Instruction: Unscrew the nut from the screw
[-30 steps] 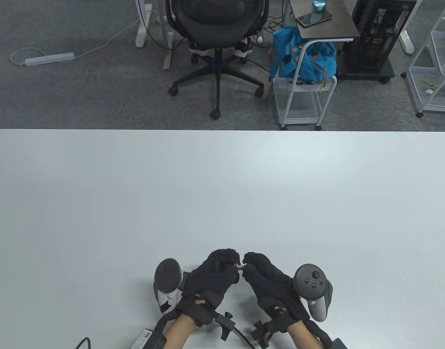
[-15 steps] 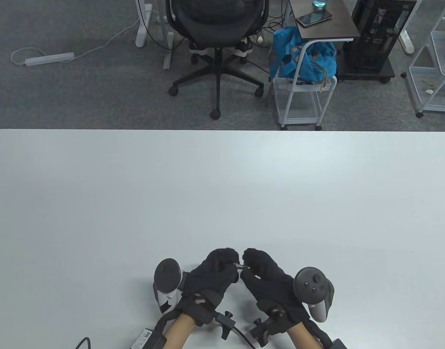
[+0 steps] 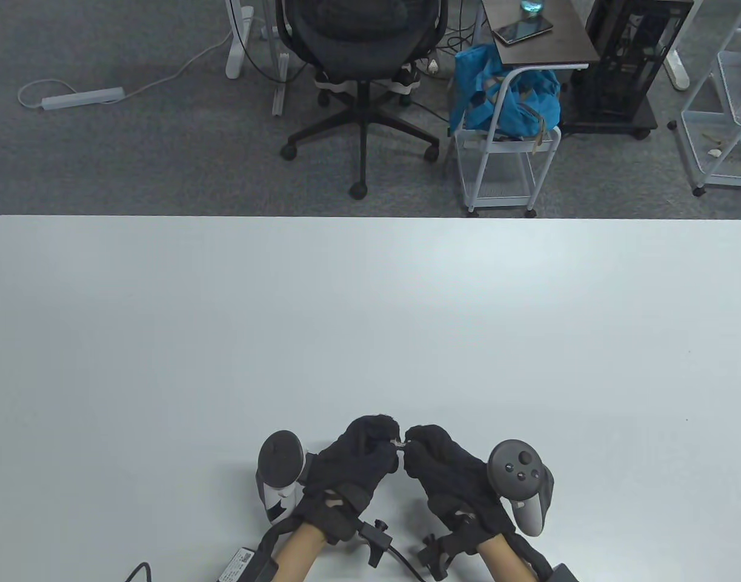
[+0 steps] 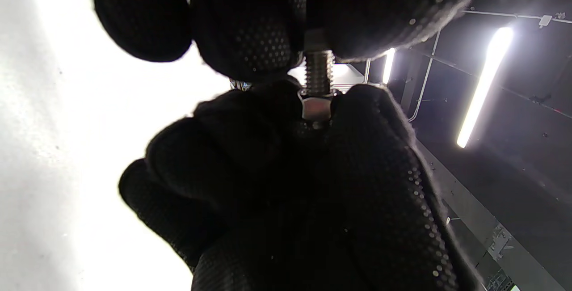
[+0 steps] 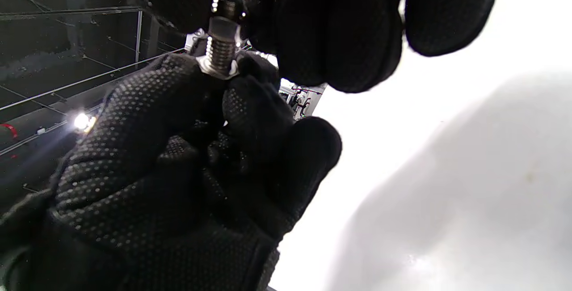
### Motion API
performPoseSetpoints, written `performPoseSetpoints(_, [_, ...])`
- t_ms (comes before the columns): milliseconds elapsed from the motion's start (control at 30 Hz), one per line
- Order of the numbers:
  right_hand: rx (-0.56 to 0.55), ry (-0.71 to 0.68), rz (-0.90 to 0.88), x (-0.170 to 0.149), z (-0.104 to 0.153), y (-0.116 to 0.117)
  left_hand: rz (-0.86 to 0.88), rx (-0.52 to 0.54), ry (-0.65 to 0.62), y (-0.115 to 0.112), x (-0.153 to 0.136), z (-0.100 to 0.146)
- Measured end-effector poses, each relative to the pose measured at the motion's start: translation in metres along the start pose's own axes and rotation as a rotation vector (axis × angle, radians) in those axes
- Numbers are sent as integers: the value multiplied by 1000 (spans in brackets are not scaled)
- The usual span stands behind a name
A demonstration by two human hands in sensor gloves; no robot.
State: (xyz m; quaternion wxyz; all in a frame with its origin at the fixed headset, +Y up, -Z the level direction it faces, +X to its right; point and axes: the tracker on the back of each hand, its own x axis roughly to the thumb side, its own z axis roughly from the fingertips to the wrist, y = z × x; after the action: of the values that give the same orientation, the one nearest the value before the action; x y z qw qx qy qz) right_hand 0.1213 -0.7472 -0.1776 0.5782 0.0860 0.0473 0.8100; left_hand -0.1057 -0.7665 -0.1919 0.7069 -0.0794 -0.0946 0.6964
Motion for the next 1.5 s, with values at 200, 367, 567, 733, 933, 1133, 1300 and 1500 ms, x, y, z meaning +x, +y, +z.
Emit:
performPoseSetpoints(200, [-14,-52,9,4,0,-1,7,2,3,0,0,0])
performPoseSetpoints(367, [-39,-62,-4,5,0,-2,3,-3,1,0,0,0])
performPoseSetpoints(567, [-18,-67,-5,5,0,-1,14,8,2,1,0,0])
performPoseSetpoints(733, [5,6,-29,-2,1,0,8,2,-3,1,0,0])
performPoseSetpoints(933, [15,12,-25,-3,0,0,6,0,-5,1,0,0])
performPoseSetpoints(1133, [10,-9,-13,-2,-1,0,5,-3,-2,1,0,0])
performPoseSetpoints(1300, [-3,-23,4,-2,-1,0,5,-5,-1,1,0,0])
performPoseSetpoints(1500, [-9,-31,8,-1,-1,0,5,-6,1,0,0,0])
